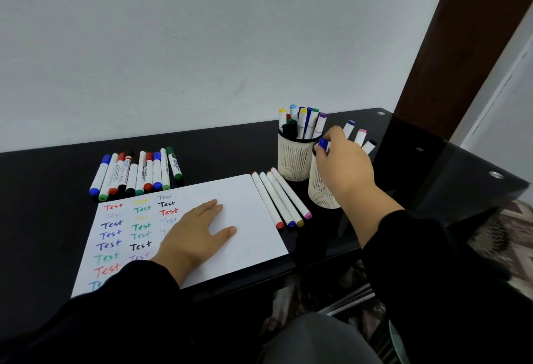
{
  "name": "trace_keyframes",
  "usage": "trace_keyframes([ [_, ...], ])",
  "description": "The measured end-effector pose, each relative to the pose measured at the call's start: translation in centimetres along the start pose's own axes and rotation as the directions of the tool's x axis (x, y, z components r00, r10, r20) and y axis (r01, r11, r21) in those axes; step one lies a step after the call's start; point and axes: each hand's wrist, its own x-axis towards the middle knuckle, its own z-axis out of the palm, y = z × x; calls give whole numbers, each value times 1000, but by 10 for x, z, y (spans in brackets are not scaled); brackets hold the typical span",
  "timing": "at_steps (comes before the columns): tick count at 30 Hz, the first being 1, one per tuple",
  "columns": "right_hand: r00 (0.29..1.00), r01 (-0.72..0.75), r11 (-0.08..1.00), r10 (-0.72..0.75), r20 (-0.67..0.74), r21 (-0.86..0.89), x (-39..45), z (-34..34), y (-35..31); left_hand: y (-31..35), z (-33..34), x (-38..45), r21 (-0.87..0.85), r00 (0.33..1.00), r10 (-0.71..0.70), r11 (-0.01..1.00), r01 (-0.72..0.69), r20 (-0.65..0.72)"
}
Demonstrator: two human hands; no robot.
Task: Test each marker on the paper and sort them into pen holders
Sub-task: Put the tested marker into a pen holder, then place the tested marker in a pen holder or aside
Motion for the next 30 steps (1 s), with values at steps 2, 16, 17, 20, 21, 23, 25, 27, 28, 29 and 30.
trace_keyframes([
  [2, 1000, -12, 1000, 12, 18, -19, 0, 0, 0, -1, 0, 0, -8, 1000, 2, 1000, -2, -5],
  [16, 990, 124, 992, -125, -57, -20, -5, -8, -2, 5, -9, -1, 22, 998, 2, 1000, -3, 56],
  [17, 986, 157, 987, -158, -56, -26, -6, -8, -5, 5, -12, 0, 10, 997, 2, 1000, -3, 74],
  [20, 967, 254, 966, -254, -11, -47, -12, -6, -18, 4, -19, 0, -36, 996, -11, 999, 14, 89],
  [21, 957, 289, 956, -289, 5, -43, -14, -3, -24, 1, -22, -1, -37, 996, -24, 999, 27, 83],
  [23, 938, 344, 939, -344, 35, -22, -17, 6, -34, -6, -26, -1, -25, 996, -59, 998, 61, 69],
  [25, 923, 379, 925, -379, 71, 11, -18, 19, -46, -18, -30, -3, -9, 994, -100, 995, 100, 42],
  [27, 904, 412, 911, -413, 111, 36, -18, 36, -60, -31, -33, -6, 0, 991, -137, 991, 137, 12],
  [28, 895, 424, 905, -425, 131, 41, -18, 42, -66, -37, -35, -8, 3, 988, -155, 988, 155, 2],
  [29, 885, 436, 899, -438, 155, 49, -18, 52, -74, -44, -37, -11, 6, 984, -176, 984, 176, -4],
  [30, 877, 444, 894, -447, 175, 56, -17, 59, -80, -49, -40, -13, 11, 982, -188, 982, 188, -11],
])
